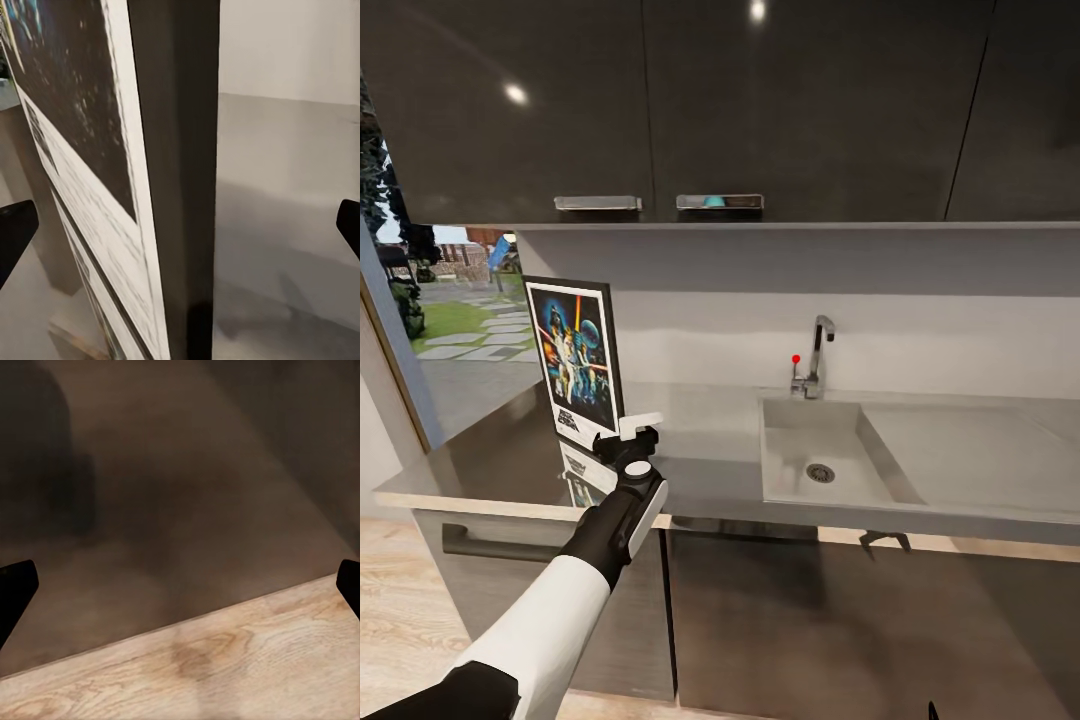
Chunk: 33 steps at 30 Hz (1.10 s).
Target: Pick up the poster from the kitchen countertop and hang it on one of the wall nails in the kitchen.
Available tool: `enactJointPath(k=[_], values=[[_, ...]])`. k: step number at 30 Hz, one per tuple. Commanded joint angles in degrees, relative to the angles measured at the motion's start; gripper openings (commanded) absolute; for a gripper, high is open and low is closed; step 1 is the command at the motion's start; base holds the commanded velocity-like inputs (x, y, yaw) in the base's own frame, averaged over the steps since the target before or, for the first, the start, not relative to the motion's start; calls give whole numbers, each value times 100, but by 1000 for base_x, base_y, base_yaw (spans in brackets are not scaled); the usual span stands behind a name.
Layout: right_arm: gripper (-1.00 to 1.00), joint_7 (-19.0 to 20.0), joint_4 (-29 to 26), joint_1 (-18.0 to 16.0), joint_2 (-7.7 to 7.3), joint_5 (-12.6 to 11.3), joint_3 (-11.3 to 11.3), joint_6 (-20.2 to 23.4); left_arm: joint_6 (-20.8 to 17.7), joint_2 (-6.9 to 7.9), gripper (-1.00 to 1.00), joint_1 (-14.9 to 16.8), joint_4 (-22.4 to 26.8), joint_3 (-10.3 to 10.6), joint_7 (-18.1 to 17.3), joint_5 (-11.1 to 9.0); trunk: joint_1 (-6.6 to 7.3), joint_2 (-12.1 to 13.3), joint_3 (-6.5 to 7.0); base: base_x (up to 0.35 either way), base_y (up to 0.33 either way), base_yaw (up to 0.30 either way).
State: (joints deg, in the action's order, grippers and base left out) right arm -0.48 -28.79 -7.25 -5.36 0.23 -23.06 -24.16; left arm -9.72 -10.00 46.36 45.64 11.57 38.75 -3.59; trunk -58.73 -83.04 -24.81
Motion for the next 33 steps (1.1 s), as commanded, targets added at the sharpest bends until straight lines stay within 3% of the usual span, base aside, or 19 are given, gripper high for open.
enactJointPath(k=[1, 29, 33], values=[[100, -5, 6, -4, 0, 3, -5, -19, -24, 0, 100, 4, 6, 12, 35, -37, 0, -4, -7, 0, 0, 0], [100, -4, 14, -4, 0, 5, -3, -19, -30, 0, 100, 4, 28, -7, 44, -36, 0, -4, -7, 23, 0, 0], [100, -5, 14, -4, 1, 4, -1, -19, -30, 0, 100, 4, 27, -13, 193, -36, 0, -4, -7, 20, 0, 0]])
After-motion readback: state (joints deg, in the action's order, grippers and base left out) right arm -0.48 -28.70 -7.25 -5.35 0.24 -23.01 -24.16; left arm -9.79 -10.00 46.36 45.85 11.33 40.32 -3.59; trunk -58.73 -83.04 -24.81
